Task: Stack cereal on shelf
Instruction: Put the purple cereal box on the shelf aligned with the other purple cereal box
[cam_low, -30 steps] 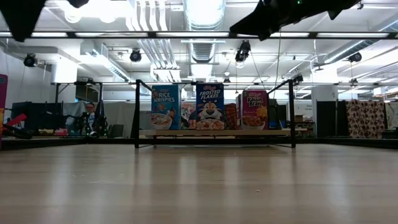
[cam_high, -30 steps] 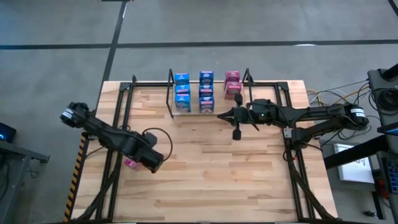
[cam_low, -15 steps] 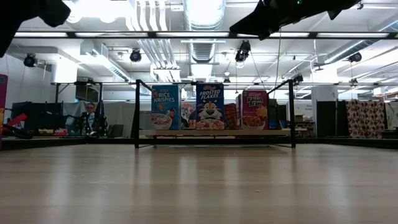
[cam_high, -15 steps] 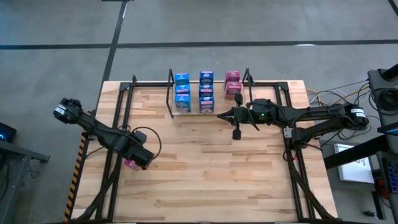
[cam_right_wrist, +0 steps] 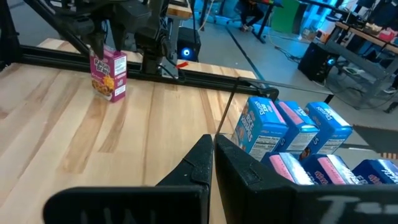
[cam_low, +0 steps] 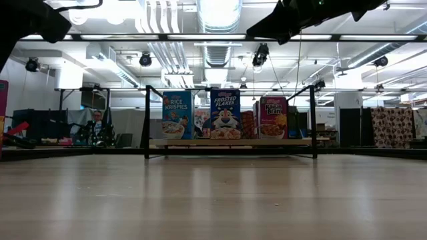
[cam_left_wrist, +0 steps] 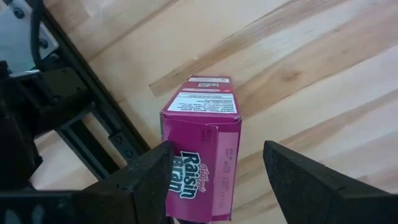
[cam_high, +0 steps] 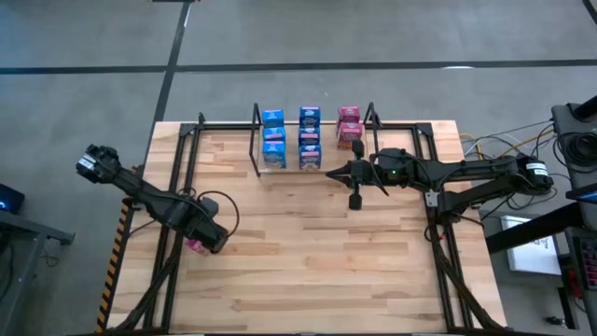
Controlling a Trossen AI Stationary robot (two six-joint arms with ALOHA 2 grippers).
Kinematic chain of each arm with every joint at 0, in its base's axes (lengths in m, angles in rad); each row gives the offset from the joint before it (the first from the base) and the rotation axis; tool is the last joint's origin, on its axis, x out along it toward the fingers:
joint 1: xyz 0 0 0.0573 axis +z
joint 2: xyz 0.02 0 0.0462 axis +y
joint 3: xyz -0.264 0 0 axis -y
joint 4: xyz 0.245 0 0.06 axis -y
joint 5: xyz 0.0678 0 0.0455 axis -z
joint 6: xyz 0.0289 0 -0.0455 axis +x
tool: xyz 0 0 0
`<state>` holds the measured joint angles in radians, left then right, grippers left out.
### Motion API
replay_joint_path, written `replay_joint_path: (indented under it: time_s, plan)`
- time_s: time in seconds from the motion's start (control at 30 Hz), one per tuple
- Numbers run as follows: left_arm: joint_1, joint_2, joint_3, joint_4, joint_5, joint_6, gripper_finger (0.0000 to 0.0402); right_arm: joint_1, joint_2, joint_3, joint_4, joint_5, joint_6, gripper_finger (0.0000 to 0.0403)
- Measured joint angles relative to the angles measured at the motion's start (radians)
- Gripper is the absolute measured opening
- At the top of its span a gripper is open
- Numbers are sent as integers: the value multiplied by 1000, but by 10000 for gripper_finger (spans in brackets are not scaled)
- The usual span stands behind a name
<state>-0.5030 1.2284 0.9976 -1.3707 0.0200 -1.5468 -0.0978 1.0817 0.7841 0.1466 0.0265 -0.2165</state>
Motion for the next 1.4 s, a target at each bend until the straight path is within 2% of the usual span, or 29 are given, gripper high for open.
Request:
replay_joint_path:
  time_s: [0.27,0.5,0.7,1.4]
  plan:
    - [0,2,42,0,2,2,234,0,0,0,-4,0,7,9]
    - [0,6,27,-51,16,-7,263,0,0,0,-8,0,7,9]
    - [0,7,0,-16,16,-4,274,0,0,0,-8,0,6,9]
    - [-2,42,-6,2,15,23,231,0,0,-1,-9,0,-1,9]
